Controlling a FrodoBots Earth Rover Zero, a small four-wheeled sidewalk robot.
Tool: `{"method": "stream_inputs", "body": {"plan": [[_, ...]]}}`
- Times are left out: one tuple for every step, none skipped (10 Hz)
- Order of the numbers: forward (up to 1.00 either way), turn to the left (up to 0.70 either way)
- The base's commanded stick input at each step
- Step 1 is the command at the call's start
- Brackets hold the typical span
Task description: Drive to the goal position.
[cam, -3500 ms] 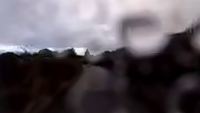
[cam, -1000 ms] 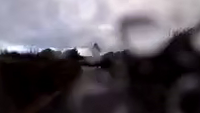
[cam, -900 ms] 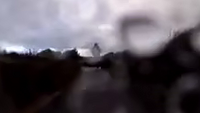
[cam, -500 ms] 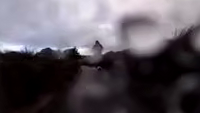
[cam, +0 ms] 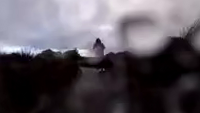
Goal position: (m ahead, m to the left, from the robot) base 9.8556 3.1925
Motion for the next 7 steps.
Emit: {"method": "stream_inputs", "body": {"plan": [[0.70, 0.00], [0.70, 0.00], [0.70, 0.00], [0.70, 0.00], [0.70, 0.00], [0.70, 0.06], [0.70, 0.12]]}}
